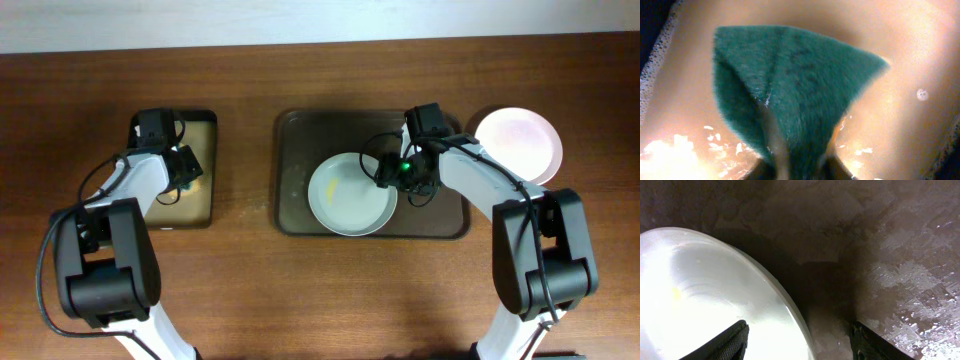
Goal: Clean dirty plates on tray and stack at the side
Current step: 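Grasp the sponge with the left gripper and carry it onto the plate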
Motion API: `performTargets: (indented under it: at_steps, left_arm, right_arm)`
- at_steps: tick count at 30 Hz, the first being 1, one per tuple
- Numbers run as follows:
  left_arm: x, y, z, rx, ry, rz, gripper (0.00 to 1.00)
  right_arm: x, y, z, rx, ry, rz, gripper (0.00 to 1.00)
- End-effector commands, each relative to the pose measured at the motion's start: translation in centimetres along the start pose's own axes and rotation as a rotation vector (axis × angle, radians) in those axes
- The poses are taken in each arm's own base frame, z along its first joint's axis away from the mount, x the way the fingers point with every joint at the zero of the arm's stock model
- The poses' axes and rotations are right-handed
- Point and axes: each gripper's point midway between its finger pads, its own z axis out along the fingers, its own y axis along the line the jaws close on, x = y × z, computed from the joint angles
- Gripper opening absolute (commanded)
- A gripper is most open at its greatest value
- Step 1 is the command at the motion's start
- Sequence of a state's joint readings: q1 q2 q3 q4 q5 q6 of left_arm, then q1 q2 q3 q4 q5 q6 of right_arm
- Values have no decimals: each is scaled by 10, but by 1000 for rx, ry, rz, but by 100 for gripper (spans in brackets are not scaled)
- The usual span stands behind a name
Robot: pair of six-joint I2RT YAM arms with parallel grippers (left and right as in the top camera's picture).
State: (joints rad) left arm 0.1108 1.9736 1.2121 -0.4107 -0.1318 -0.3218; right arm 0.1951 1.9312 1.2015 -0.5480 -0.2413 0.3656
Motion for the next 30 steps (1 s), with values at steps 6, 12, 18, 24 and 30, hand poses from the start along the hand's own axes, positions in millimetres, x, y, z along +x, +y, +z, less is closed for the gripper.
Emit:
performTargets:
  at_steps: [6, 12, 18, 24, 30]
  left_arm:
    - [-48, -5, -65, 61, -177, -27, 0]
    - [-77, 0, -168, 126, -376, -54, 0]
    - [-69, 1, -156, 115, -345, -51, 0]
    - [-38, -3, -53, 68, -209, -32, 0]
    - [-96, -11, -134, 138, -487, 20, 0]
  right_arm:
    - [19, -22, 18, 73, 66, 31, 66]
    - [19, -22, 18, 73, 66, 32, 65]
    - [19, -22, 18, 73, 66, 32, 64]
    - [19, -22, 18, 74, 69, 32, 60]
    - [18, -22, 18, 73, 65, 32, 60]
